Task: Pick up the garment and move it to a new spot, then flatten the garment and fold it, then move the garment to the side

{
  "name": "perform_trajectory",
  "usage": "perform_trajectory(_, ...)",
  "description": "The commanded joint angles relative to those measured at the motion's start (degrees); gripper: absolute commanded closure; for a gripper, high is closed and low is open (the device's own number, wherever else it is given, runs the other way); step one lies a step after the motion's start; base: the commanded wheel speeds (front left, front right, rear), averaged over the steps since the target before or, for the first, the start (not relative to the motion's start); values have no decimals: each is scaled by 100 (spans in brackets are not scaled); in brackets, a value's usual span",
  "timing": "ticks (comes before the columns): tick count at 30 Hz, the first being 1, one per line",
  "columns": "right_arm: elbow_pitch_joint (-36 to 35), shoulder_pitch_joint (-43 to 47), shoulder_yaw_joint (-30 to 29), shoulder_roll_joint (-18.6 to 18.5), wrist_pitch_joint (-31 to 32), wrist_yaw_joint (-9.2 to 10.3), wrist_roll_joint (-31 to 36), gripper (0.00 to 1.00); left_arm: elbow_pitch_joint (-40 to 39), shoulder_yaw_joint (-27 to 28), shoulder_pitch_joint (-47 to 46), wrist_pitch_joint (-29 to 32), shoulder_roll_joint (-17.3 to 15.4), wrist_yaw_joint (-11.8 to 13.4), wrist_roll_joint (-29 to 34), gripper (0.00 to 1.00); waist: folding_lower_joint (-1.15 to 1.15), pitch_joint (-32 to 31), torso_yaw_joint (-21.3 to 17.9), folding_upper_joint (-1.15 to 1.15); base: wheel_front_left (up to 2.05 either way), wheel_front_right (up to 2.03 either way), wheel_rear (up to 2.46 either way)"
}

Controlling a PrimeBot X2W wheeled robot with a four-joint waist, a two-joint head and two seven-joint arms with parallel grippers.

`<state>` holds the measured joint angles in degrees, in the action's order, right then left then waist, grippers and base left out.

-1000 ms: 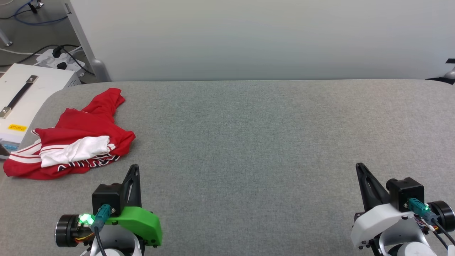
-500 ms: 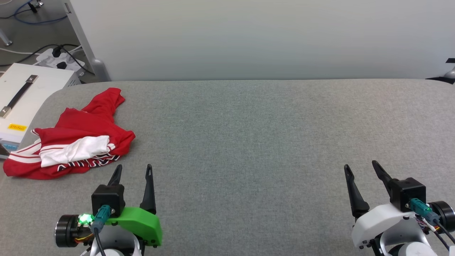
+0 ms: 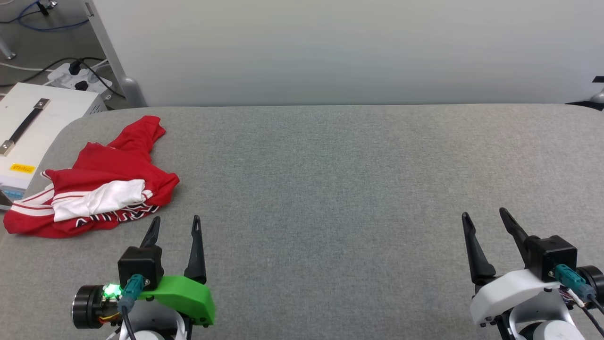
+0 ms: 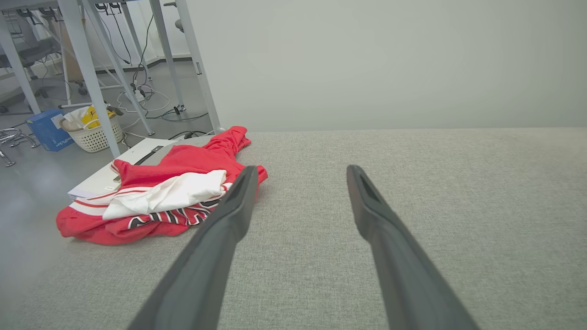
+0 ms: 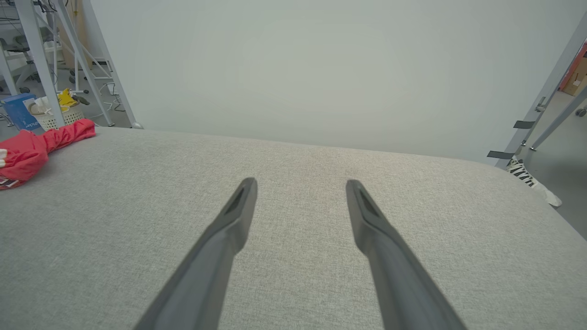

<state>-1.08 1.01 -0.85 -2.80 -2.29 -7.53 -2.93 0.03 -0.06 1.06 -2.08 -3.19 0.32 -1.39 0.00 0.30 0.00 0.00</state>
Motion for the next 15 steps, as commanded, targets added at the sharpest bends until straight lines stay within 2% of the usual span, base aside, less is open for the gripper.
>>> perform_trajectory(1, -61, 18, -10, -3, -58, 1, -89, 0, -19, -13, -41, -61, 6, 36, -33, 0, 0, 1, 1, 0, 0, 0, 0)
perform_trajectory(15, -155, 88, -26, -4, -221, 1, -248, 0, 11, -30, -29, -227, 9, 50, -134, 0, 0, -23, 8, 0, 0, 0, 0)
